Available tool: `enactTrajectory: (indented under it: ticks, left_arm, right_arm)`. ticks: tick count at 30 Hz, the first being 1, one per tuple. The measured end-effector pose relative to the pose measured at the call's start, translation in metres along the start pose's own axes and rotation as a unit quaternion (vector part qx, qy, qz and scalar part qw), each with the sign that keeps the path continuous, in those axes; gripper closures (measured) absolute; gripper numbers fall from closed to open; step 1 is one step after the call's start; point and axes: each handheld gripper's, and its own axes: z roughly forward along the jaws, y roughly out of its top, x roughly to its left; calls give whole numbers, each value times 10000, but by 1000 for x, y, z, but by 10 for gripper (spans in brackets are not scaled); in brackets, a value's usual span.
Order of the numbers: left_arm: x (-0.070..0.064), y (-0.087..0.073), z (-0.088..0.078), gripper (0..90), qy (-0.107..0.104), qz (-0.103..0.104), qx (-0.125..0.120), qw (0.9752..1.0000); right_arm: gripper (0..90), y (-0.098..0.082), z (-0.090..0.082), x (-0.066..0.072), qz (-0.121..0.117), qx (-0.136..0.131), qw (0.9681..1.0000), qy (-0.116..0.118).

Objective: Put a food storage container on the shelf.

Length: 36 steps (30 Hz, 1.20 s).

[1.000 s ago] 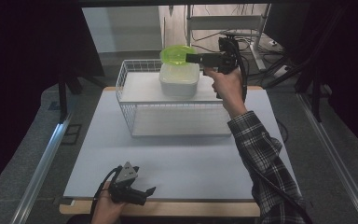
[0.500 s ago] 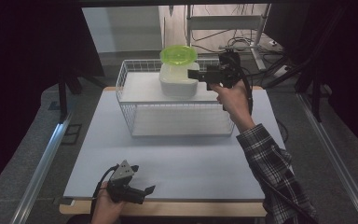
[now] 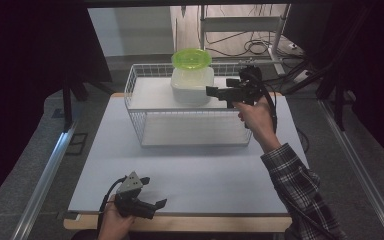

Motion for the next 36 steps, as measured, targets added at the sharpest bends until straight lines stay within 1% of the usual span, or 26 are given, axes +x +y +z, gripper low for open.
enactTrajectory:
  ticks: [3, 7, 11, 15, 21, 23, 24, 29, 33, 36]
  left_arm:
    - [-1, 0, 1, 17, 32, 65, 5, 10000]
    - [-1, 0, 1, 17, 55, 93, 21, 9999]
    - [-1, 0, 1, 17, 71, 106, 24, 9999]
    - [-1, -1, 1, 17, 87, 115, 36, 9999]
    - [-1, -1, 1, 17, 99, 132, 53, 9999]
    - [-1, -1, 1, 17, 104, 140, 62, 9998]
    - [-1, -1, 2, 18, 104, 143, 60, 9998]
    - [-1, -1, 2, 18, 116, 160, 84, 9998]
    - [-1, -1, 2, 18, 118, 162, 97, 9998]
    - [-1, -1, 2, 18, 119, 182, 114, 9997]
  right_arm:
    - [72, -4, -2, 1, 20, 15, 10000, 33]
    - [67, -9, -5, 1, -35, 39, 10000, 52]
    - [66, -14, -7, 1, -101, 17, 9999, 53]
    - [65, -19, -10, 1, -116, 18, 9999, 74]
    - [62, -28, -13, 2, -226, 55, 9997, 72]
    - [61, -31, -14, 2, -229, 86, 9997, 52]
    - [60, -33, -14, 2, -280, 79, 9996, 64]
    - [58, -42, -15, 2, -328, 146, 9994, 27]
    - [58, -48, -15, 1, -333, 171, 9993, 47]
    - [58, -53, -16, 2, -384, 172, 9991, 43]
